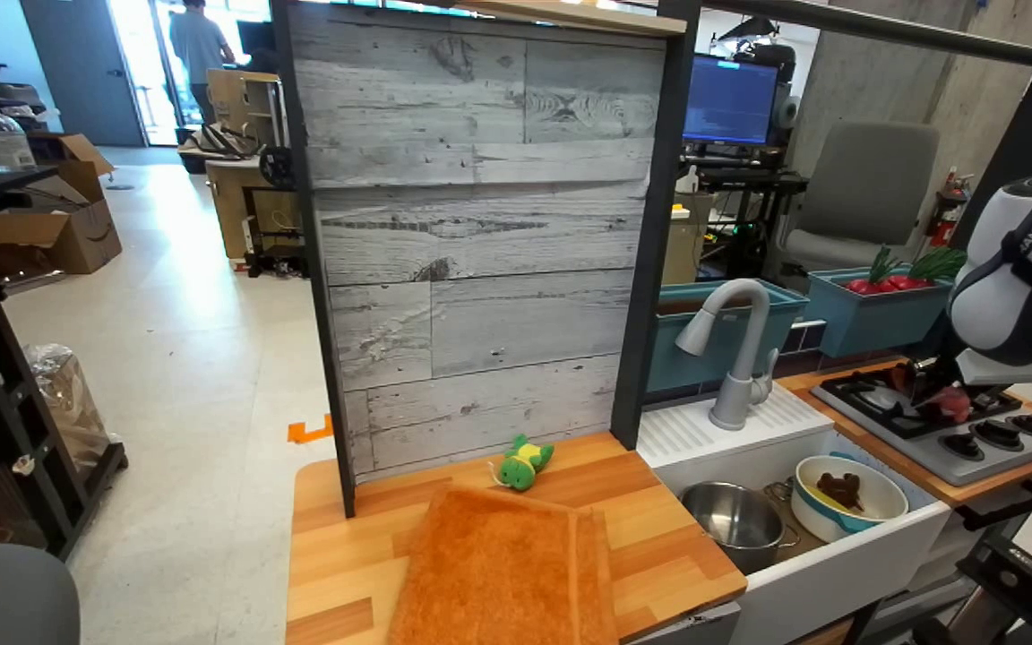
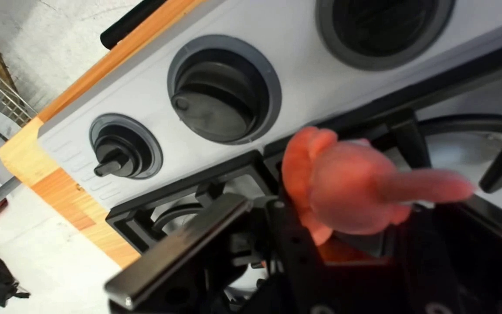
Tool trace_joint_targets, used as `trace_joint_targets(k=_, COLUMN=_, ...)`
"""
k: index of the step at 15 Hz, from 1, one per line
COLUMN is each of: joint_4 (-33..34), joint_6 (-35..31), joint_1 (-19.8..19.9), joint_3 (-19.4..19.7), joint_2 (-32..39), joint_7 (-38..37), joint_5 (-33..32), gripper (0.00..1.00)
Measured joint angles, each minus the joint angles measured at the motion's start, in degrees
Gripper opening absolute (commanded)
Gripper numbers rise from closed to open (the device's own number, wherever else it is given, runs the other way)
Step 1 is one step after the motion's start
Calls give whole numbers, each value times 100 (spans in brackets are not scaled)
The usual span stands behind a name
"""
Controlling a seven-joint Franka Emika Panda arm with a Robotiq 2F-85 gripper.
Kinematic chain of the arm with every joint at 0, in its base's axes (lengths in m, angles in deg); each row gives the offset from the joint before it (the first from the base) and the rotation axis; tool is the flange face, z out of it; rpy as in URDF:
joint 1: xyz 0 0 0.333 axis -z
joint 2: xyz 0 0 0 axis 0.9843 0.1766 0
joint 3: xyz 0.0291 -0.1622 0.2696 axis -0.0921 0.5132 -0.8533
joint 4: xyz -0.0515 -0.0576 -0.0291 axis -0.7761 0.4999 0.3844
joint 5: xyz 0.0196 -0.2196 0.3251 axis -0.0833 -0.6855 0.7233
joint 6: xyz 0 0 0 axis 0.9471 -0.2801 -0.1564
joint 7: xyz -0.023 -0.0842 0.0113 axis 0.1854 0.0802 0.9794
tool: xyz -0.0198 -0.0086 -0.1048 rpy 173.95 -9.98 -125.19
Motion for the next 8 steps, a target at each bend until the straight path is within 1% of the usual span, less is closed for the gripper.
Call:
trace_joint_targets(k=1, joint_4=-7, joint_6=0, joint_1=42, joint_3=-34, joint_2=-22, joint_7=57, joint_5=0, gripper=1)
trace_joint_targets(k=2, joint_4=-29, joint_6=0, joint_1=94, joint_3=-75, joint_2=-60, joint_7=135, joint_5=-1, gripper=3)
trace_joint_targets(k=4, joint_4=-123, joint_6=-56, joint_1=262, joint_3=-255, joint_2=-218, joint_7=392, joint_5=-4, gripper=3)
trace_joint_targets(k=6, joint_4=-302, joint_6=-223, joint_1=471, joint_3=-533, joint_2=-515, joint_7=723, joint_5=-9, gripper=3)
trace_joint_targets(k=8, joint_4=-613, joint_6=-473, joint_1=738, joint_3=-890, joint_2=-916, joint_7=1133, joint_5=-20, gripper=3)
